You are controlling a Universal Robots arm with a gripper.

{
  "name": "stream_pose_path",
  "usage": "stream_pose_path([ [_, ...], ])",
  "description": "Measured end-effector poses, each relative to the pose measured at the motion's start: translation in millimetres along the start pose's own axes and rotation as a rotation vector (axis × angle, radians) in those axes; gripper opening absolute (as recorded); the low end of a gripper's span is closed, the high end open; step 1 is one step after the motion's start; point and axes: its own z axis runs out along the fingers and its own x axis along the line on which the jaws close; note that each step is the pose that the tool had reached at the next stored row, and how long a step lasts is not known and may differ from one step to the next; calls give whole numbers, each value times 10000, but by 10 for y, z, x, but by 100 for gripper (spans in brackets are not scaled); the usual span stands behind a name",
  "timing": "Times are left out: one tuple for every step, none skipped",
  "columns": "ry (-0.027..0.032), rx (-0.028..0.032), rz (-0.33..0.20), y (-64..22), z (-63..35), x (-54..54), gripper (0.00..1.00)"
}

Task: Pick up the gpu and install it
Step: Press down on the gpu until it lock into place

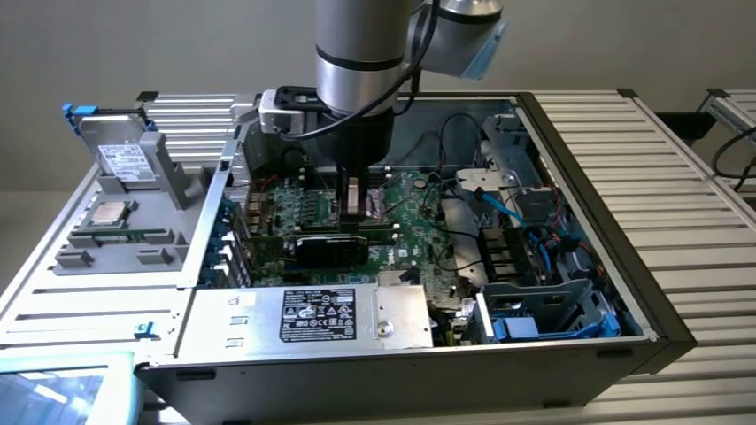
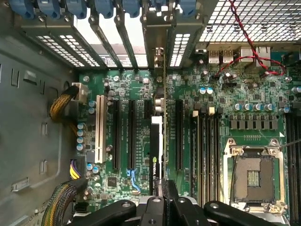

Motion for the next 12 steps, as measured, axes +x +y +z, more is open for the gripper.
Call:
stream_pose_path([
  [0, 0, 1, 1, 16, 0, 12],
  [1, 0, 0, 1, 34, -1, 12],
  [0, 0, 0, 1, 52, -1, 12],
  [-2, -1, 0, 0, 70, -2, 12],
  [-2, -1, -1, -1, 89, -2, 12],
  [-1, -1, 0, -1, 105, -3, 12],
  [4, -2, -1, -3, 121, -3, 12],
  [8, -4, -1, -3, 132, -2, 12],
  [7, -5, -1, -4, 138, -3, 12],
  [4, -5, 0, -3, 141, -3, 12],
  [2, -3, 0, -4, 142, -3, 12],
  [-4, -3, 0, -4, 144, -4, 12],
])
